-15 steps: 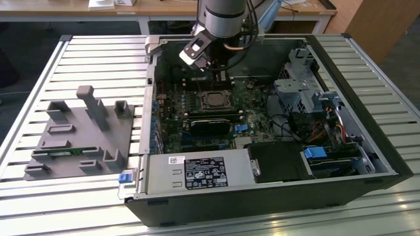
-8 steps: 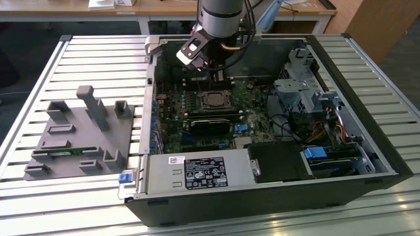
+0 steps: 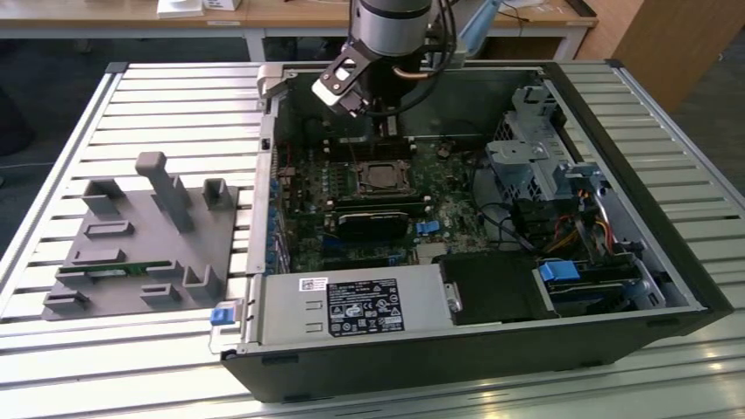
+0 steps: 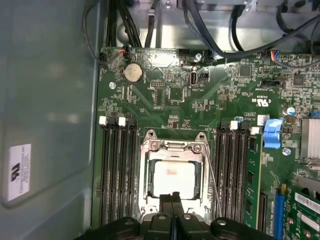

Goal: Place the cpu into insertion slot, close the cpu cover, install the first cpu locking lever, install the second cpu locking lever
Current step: 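Install the first cpu locking lever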

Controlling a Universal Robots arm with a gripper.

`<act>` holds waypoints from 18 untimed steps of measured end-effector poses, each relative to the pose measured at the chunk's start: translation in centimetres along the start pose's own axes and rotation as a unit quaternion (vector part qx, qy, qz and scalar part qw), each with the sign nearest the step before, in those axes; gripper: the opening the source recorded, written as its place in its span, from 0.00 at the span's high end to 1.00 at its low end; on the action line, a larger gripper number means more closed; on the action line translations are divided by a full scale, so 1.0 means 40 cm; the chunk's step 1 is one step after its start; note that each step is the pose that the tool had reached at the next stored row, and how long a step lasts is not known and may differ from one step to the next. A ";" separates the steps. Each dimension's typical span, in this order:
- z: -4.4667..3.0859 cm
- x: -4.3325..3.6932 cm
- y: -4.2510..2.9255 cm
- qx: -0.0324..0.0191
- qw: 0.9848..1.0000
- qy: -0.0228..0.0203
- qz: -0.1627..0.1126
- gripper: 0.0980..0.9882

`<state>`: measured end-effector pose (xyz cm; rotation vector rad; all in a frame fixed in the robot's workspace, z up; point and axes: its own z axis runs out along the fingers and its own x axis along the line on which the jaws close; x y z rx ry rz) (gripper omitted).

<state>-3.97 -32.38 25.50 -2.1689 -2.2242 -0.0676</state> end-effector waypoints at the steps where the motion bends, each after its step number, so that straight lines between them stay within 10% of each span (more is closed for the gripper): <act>1: -0.004 0.000 0.000 0.000 1.000 0.000 0.000 0.99; 18: -0.009 0.001 0.000 0.006 0.995 0.000 -0.099 0.99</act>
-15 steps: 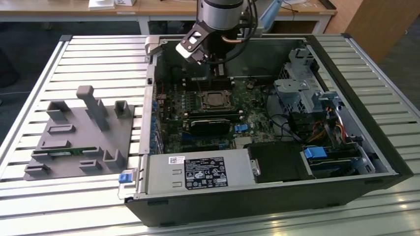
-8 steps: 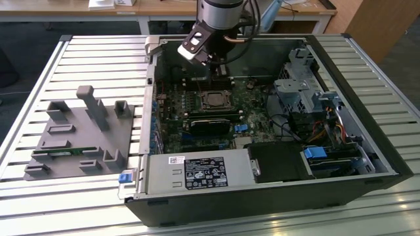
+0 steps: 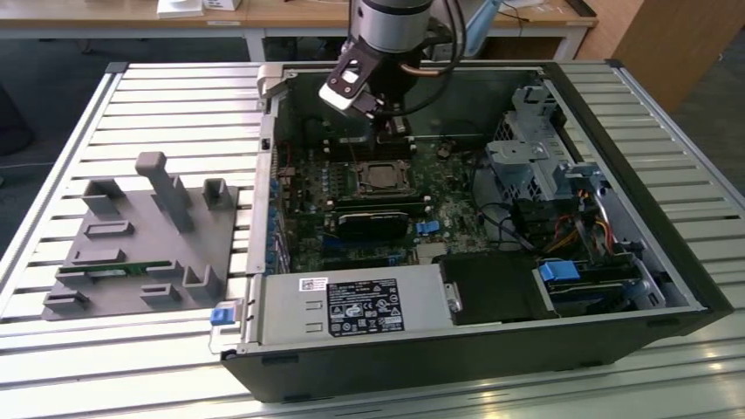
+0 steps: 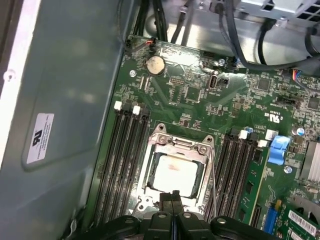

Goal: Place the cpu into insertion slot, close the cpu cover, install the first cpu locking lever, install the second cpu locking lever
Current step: 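Install the first cpu locking lever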

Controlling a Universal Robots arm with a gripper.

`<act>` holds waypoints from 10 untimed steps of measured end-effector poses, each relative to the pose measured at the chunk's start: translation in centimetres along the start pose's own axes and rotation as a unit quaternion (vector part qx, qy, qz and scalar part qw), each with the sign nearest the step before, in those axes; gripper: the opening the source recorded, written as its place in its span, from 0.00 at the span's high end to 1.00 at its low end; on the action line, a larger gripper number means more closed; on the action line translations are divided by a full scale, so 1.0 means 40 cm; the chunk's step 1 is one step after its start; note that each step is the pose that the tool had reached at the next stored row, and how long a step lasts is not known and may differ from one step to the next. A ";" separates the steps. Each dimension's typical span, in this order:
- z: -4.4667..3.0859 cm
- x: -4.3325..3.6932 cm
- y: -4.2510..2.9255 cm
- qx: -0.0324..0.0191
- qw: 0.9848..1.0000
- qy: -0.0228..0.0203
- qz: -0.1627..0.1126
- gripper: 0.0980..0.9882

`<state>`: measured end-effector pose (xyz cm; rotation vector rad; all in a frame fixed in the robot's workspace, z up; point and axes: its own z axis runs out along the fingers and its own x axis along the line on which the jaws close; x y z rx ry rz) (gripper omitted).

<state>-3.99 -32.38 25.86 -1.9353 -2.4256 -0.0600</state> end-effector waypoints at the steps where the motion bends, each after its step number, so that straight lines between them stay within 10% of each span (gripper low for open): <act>1: 0.000 0.000 0.000 0.000 1.000 0.000 -0.005 0.99; 10: 0.000 0.000 0.000 0.002 0.999 0.000 -0.042 0.99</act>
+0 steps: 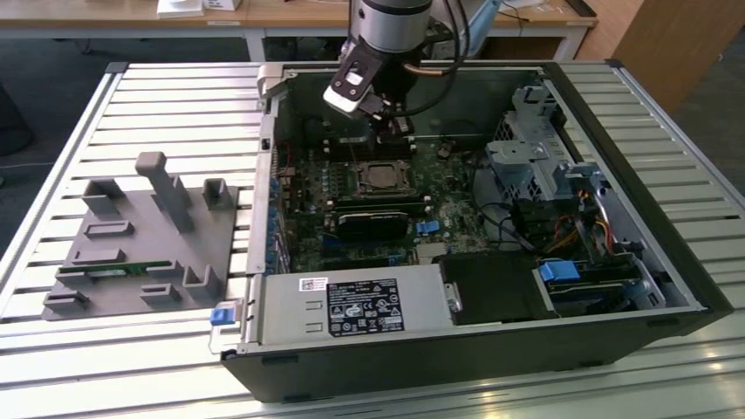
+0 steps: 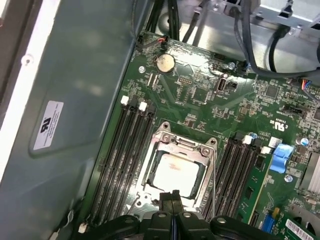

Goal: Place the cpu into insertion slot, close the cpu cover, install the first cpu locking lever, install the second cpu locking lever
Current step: 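Install the first cpu locking lever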

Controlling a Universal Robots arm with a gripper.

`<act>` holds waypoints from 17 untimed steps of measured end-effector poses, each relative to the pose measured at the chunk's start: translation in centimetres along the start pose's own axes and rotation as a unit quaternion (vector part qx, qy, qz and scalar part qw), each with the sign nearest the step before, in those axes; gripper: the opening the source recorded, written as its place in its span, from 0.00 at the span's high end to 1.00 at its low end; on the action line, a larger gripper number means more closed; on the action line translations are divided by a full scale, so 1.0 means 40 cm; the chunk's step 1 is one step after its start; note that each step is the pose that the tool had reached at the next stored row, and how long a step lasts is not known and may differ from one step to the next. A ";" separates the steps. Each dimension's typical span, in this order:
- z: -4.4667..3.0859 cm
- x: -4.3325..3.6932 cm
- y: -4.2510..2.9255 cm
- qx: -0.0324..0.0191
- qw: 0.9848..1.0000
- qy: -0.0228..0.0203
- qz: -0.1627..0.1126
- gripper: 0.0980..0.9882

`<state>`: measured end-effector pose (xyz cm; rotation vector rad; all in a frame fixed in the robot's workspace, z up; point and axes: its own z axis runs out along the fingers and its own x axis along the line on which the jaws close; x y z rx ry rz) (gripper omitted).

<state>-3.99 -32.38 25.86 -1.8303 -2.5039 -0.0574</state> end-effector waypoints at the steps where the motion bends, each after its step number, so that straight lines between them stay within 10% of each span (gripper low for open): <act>1: 0.000 0.000 0.000 0.000 1.000 0.000 -0.004 0.99; 17: 0.000 0.000 0.000 0.004 0.997 0.000 -0.074 0.99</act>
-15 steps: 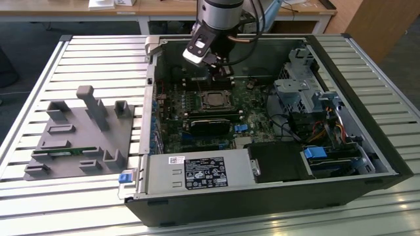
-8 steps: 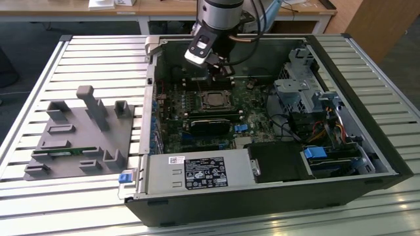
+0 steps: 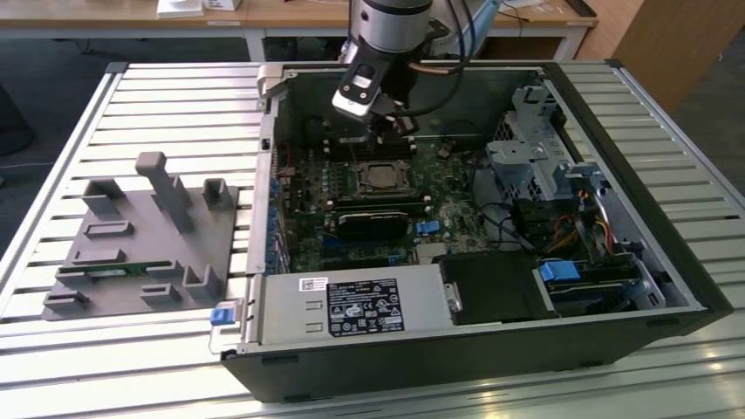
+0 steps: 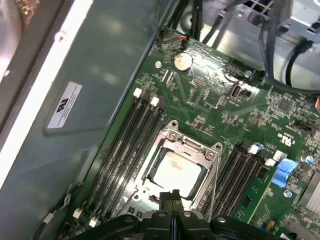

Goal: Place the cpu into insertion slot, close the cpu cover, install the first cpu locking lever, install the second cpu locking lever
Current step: 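Install the first cpu locking lever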

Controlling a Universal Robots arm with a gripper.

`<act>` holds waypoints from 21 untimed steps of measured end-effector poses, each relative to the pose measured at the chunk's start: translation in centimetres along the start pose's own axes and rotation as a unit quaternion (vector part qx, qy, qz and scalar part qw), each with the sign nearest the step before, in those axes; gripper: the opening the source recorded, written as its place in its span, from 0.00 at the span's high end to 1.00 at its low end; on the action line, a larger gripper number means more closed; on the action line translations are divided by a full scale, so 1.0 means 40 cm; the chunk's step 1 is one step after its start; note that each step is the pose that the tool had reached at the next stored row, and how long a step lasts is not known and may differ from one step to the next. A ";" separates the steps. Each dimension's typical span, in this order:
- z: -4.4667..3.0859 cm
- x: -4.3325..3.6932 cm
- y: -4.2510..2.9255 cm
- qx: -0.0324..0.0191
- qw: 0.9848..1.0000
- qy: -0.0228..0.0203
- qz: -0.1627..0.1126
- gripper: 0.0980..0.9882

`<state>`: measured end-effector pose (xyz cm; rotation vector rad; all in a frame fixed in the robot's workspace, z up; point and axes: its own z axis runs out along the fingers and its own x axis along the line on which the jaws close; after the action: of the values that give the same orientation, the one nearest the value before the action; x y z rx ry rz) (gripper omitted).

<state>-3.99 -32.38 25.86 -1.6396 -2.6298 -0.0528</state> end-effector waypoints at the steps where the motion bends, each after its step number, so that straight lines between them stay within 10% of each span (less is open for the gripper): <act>1: 0.000 0.000 0.000 0.000 1.000 0.000 -0.006 0.99; 21: 0.000 0.000 0.000 0.005 0.996 0.001 -0.094 0.99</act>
<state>-3.99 -32.38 25.86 -1.3845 -2.7693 -0.0465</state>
